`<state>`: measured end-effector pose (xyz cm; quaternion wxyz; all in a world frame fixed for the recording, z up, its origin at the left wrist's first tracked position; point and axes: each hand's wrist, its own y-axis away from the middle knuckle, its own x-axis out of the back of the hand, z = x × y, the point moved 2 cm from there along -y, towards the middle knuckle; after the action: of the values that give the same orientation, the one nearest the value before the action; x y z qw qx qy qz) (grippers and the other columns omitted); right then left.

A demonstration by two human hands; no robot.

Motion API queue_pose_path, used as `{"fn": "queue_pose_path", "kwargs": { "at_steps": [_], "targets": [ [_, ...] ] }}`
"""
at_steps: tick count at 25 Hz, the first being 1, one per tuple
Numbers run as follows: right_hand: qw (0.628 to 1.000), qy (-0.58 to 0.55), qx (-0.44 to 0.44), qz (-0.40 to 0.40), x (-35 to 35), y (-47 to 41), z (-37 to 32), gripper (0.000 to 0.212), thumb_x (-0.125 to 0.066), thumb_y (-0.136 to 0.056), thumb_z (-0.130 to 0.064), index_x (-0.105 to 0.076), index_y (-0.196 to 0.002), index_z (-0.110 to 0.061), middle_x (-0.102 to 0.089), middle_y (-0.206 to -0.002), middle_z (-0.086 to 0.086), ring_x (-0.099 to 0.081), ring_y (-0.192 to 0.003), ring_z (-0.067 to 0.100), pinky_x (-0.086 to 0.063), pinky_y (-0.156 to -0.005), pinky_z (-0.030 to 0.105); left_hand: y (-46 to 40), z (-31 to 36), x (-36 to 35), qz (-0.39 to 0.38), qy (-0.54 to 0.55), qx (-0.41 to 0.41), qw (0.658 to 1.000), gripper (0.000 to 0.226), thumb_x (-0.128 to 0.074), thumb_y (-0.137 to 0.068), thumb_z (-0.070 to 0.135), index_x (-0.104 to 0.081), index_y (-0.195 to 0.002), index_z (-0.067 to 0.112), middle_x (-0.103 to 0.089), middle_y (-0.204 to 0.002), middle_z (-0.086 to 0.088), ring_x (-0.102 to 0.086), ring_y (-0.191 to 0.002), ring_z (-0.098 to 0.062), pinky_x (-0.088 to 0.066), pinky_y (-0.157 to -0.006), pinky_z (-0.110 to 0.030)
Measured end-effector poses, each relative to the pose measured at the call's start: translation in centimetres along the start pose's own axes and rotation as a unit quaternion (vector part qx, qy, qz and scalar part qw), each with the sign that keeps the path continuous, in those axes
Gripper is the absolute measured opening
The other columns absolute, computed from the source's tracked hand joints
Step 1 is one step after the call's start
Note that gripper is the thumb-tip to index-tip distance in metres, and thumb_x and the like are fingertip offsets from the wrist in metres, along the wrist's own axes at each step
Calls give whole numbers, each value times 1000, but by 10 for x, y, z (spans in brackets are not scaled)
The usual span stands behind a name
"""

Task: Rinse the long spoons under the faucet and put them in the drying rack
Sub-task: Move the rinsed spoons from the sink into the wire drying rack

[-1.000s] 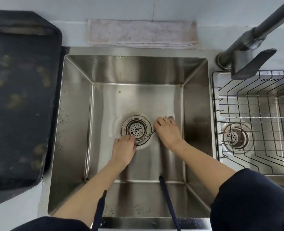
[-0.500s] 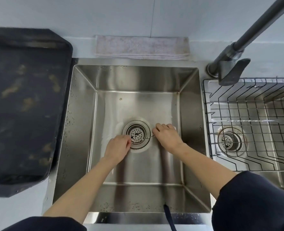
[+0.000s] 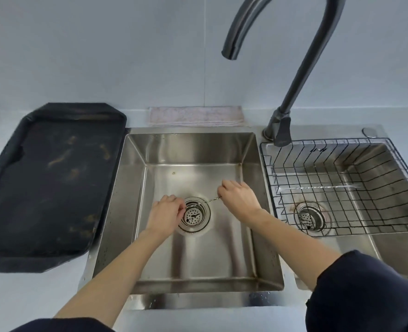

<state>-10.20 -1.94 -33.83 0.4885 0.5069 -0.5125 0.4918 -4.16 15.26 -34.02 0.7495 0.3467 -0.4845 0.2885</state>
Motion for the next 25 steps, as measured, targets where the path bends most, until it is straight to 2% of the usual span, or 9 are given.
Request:
{"fn": "queue_pose_path", "kwargs": {
  "at_steps": [6,11,16,21,25],
  "targets": [
    [996,21,-42,71,32,29,20,39,-89,-30,-5,-61,-54,-17,-60,-54,-3,-60,-48,18,-45,-44,21,12,34,33,46,2,-37,998,20,-47,-92,26,-57,-104,13,-63,-111,-5,-55,-108,-24,-41,-89,-36],
    [992,34,-87,88,55,66,50,40,-88,-28,-7,-60,-55,-18,-62,-56,-3,-63,-51,18,-46,-45,21,16,80,38,60,6,-74,995,17,-51,-89,23,-58,-101,14,-62,-107,-4,-55,-106,-24,-43,-86,-35],
    [985,8,-126,117,73,109,92,23,-81,-54,0,-64,-65,-10,-68,-67,5,-67,-63,26,-52,-54,31,15,136,34,75,10,-116,990,17,-50,-90,22,-59,-100,12,-62,-105,-5,-56,-102,-24,-42,-84,-34],
    [983,48,-149,95,85,144,137,34,-87,-41,-2,-63,-59,-16,-64,-59,-1,-63,-53,19,-49,-46,27,7,192,23,70,4,-150,986,17,-49,-90,22,-59,-101,13,-62,-106,-5,-55,-103,-24,-43,-84,-35],
    [984,44,-151,83,87,169,174,31,-85,-47,1,-63,-62,-13,-65,-61,2,-63,-55,23,-50,-49,31,2,229,11,72,8,-155,985,18,-49,-90,21,-60,-101,13,-62,-106,-4,-55,-104,-22,-44,-84,-34]
  ]
}}
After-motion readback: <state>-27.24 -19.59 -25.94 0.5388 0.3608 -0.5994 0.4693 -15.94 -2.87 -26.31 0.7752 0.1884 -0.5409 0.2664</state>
